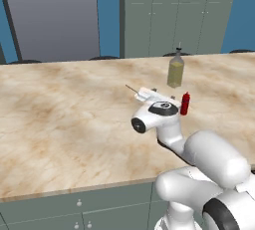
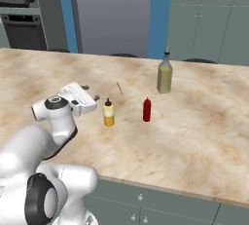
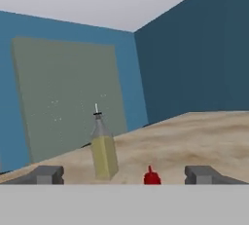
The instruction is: Move the ketchup and mustard from the cabinet to the dining counter.
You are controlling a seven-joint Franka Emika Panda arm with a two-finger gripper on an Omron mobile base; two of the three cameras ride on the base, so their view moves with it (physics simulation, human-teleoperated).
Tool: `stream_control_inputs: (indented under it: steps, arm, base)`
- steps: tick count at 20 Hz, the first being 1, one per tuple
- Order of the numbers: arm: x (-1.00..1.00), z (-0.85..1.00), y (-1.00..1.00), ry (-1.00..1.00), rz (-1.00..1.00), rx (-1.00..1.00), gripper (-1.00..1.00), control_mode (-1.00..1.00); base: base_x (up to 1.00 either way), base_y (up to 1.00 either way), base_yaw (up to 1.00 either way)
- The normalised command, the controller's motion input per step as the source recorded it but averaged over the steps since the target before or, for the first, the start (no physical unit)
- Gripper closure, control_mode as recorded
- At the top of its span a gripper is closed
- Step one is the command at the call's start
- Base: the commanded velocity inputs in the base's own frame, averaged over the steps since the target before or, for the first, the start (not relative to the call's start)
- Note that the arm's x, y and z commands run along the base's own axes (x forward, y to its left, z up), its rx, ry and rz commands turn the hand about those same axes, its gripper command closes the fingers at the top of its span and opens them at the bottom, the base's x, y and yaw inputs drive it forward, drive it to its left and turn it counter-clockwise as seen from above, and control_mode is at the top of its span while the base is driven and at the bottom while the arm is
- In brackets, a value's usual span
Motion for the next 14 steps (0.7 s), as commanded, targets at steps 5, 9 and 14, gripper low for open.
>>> stream_control_inputs:
  steps: [5, 9, 14]
  arm:
    - [-0.23, 1.00, 0.22, 0.06, 0.04, 0.09, -1.00, -1.00]
    - [-0.42, 1.00, 0.01, 0.27, 0.00, 0.10, -1.00, -1.00]
    - [-0.60, 0.75, 0.00, 0.43, 0.00, 0.08, -1.00, -1.00]
  base:
    - [0.00, 0.00, 0.00]
    - [0.00, 0.00, 0.00]
    - [0.00, 0.00, 0.00]
